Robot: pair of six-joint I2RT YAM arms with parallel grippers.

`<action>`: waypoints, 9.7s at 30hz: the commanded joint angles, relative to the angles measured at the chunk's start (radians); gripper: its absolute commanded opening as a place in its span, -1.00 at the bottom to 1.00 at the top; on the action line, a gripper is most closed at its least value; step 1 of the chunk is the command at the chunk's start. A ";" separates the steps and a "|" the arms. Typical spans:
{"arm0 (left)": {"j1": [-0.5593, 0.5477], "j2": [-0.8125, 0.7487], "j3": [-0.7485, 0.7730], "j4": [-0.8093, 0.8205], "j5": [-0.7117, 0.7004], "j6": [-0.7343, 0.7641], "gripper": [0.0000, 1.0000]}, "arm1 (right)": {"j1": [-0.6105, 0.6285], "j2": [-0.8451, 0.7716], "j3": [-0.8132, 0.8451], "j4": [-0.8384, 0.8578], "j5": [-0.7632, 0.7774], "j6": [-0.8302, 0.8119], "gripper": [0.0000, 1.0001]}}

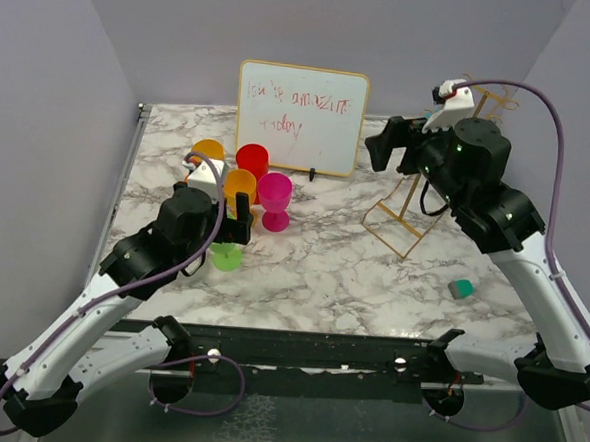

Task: Take the wine glass off the wine glass rack
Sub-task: Place the wine glass at the center of the board, then pick up the wine glass from the wine rack, then place the wine glass at the center of the board.

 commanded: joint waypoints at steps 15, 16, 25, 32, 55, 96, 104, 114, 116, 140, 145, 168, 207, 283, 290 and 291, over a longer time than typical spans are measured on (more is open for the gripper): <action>0.005 0.023 0.102 0.105 0.298 0.136 0.98 | -0.005 0.185 0.362 -0.103 0.070 0.071 1.00; 0.005 0.039 0.104 0.103 0.328 0.147 0.98 | -0.015 0.190 0.374 -0.110 0.074 0.062 1.00; 0.005 0.092 0.080 0.108 0.525 0.124 0.98 | -0.440 0.326 0.538 -0.244 -0.353 0.135 1.00; 0.004 0.021 0.039 0.037 0.550 0.107 0.98 | -0.726 0.357 0.449 -0.139 -0.560 0.264 0.95; 0.004 -0.044 0.037 -0.014 0.461 0.125 0.98 | -0.790 0.566 0.435 -0.053 -0.505 0.352 0.30; 0.004 -0.048 -0.008 0.033 0.524 0.068 0.98 | -0.789 0.594 0.372 0.030 -0.559 0.441 -0.34; 0.004 -0.057 -0.013 0.035 0.518 0.061 0.98 | -0.789 0.551 0.326 0.079 -0.526 0.447 -0.44; 0.005 -0.070 -0.020 0.035 0.509 0.061 0.98 | -0.789 0.538 0.280 0.114 -0.536 0.462 -0.80; 0.004 -0.069 -0.022 0.036 0.509 0.061 0.98 | -0.790 0.530 0.277 0.121 -0.527 0.468 -0.84; 0.005 -0.097 -0.036 0.036 0.473 0.053 0.98 | -0.789 0.451 0.135 0.370 -0.571 0.720 -0.99; 0.004 -0.116 -0.043 0.035 0.458 0.044 0.98 | -0.789 0.439 0.110 0.448 -0.586 0.778 -0.99; 0.004 -0.113 -0.042 0.035 0.455 0.031 0.98 | -0.789 0.544 0.235 0.396 -0.697 0.759 -0.99; 0.004 -0.119 -0.020 0.032 0.419 0.002 0.98 | -0.667 0.619 0.398 0.280 -1.037 0.537 -0.99; -0.003 0.065 -0.077 0.585 1.033 -0.321 0.04 | -0.082 -0.123 -0.473 0.357 -1.139 0.385 -0.99; -0.008 0.089 -0.087 0.585 1.075 -0.314 -0.16 | -0.074 -0.130 -0.491 0.409 -1.144 0.416 -0.99; -0.011 0.090 -0.088 0.585 1.077 -0.312 -0.16 | -0.073 -0.134 -0.493 0.411 -1.142 0.418 -0.99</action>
